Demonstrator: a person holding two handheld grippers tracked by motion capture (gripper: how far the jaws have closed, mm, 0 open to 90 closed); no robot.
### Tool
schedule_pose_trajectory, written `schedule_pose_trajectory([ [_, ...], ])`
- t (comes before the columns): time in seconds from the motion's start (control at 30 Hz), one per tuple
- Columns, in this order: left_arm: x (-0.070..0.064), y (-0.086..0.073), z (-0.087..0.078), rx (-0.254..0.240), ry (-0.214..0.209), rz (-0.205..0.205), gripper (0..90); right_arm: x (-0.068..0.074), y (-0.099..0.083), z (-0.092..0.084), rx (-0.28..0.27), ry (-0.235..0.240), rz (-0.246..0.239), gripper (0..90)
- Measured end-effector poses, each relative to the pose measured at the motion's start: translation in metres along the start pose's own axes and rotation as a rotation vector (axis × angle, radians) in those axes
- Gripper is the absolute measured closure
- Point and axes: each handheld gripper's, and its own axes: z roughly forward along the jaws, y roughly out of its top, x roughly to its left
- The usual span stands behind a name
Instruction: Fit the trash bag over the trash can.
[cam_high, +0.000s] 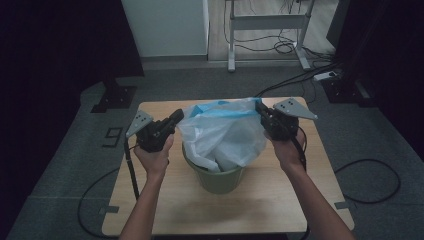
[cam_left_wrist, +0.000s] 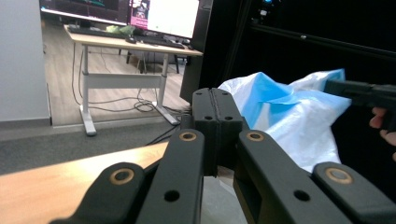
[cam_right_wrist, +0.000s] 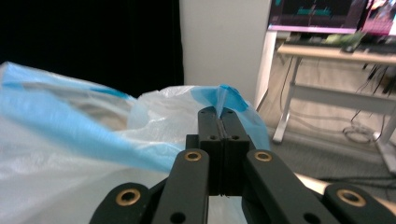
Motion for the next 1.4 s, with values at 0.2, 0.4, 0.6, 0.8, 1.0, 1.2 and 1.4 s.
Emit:
schedule_pose_trajectory([
  [0.2,-0.007,-0.004,-0.003,-0.019,-0.052,0.01,89.6,0.0,0.006,-0.007,-0.055,0.018,0.002,88.5],
  [0.4,-0.021,-0.028,-0.036,-0.027,-0.073,0.043,89.6,0.014,-0.026,-0.046,-0.078,0.113,0.026,87.9],
  [0.6,-0.028,-0.056,-0.065,-0.022,-0.086,0.035,89.5,0.026,-0.058,-0.066,-0.062,0.165,0.052,87.2],
  [0.8,-0.03,-0.078,-0.081,0.002,-0.092,0.035,89.2,0.043,-0.094,-0.081,-0.024,0.225,0.066,86.7],
  [1.0,-0.028,-0.089,-0.09,0.025,-0.109,0.015,81.7,0.047,-0.119,-0.089,0.014,0.235,0.071,86.7],
  [1.2,-0.042,-0.052,-0.09,0.004,-0.088,0.084,57.0,0.048,-0.118,-0.088,0.023,0.23,0.036,86.7],
  [1.4,-0.056,-0.023,-0.066,0.099,-0.114,0.132,39.2,0.049,-0.12,-0.086,0.035,0.231,0.027,86.7],
])
